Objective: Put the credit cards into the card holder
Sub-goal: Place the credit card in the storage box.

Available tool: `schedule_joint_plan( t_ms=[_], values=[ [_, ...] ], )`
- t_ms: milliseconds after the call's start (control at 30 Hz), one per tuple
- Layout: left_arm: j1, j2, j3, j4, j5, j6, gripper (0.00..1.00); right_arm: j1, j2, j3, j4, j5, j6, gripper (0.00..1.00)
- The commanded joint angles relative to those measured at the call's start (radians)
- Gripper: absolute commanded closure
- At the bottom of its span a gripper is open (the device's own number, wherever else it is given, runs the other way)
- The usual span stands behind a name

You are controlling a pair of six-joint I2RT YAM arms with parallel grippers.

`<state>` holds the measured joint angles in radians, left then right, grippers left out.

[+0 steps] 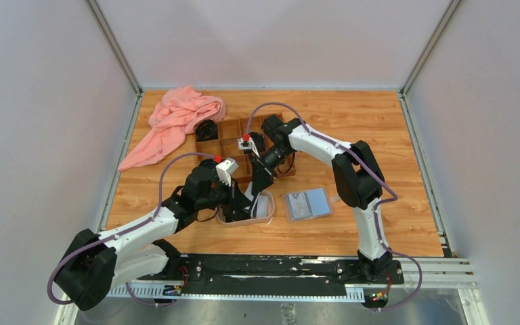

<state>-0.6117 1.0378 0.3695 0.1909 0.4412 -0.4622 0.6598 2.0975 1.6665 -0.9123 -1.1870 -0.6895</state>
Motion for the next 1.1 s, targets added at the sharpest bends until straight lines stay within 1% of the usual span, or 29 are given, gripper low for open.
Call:
schedule_joint_plan(
  t_ms=[0,133,167,200,267,333,367,400,500,667,767,833,933,1000,1067],
  values=[
    [0.003,-0.013,-0.020,0.006,-0.010,0.012,1.00,-0.010,0.016,0.018,0.018,-0.052,0.106,0.70],
    [0.004,-0.021,-0.023,0.005,-0.016,0.007,1.00,-0.009,0.006,0.002,0.003,-0.054,0.027,0.82],
    [0.004,-0.024,-0.024,0.005,-0.018,0.005,0.96,-0.009,0.004,-0.003,-0.011,-0.053,-0.004,0.84],
    [0.003,-0.027,-0.025,0.006,-0.018,0.002,0.91,-0.008,0.004,0.001,-0.041,-0.055,-0.069,0.85],
    [0.004,-0.028,-0.027,0.006,-0.016,-0.005,0.76,-0.009,0.004,0.012,-0.104,-0.048,-0.188,0.85],
    [0.004,-0.024,-0.027,0.006,-0.006,-0.008,0.69,-0.008,0.009,0.032,-0.176,-0.032,-0.294,0.85],
    [0.003,-0.019,-0.026,0.006,0.001,-0.007,0.67,-0.008,0.013,0.049,-0.221,-0.027,-0.373,0.86],
    [0.003,-0.011,-0.023,0.006,0.008,-0.006,0.67,-0.008,0.020,0.064,-0.251,-0.010,-0.415,0.88],
    [0.004,0.020,-0.009,0.006,0.036,0.000,0.67,-0.007,0.049,0.119,-0.330,0.019,-0.514,0.99],
    [0.004,0.060,0.005,0.006,0.042,0.014,0.66,-0.007,0.069,0.146,-0.349,0.033,-0.544,1.00],
    [0.005,0.053,0.005,0.005,0.044,0.022,0.65,-0.008,0.070,0.146,-0.360,0.037,-0.566,1.00],
    [0.015,0.030,0.001,0.005,0.059,0.023,0.60,-0.010,0.070,0.151,-0.376,0.033,-0.578,1.00],
    [0.030,-0.013,-0.008,0.001,0.084,0.019,0.47,-0.015,0.071,0.165,-0.423,0.007,-0.619,1.00],
    [0.030,-0.029,-0.008,-0.023,0.084,0.031,0.44,-0.015,0.073,0.173,-0.460,-0.012,-0.667,1.00],
    [0.031,-0.027,-0.005,-0.042,0.087,0.039,0.44,-0.015,0.074,0.182,-0.474,-0.020,-0.678,1.00]
  ],
)
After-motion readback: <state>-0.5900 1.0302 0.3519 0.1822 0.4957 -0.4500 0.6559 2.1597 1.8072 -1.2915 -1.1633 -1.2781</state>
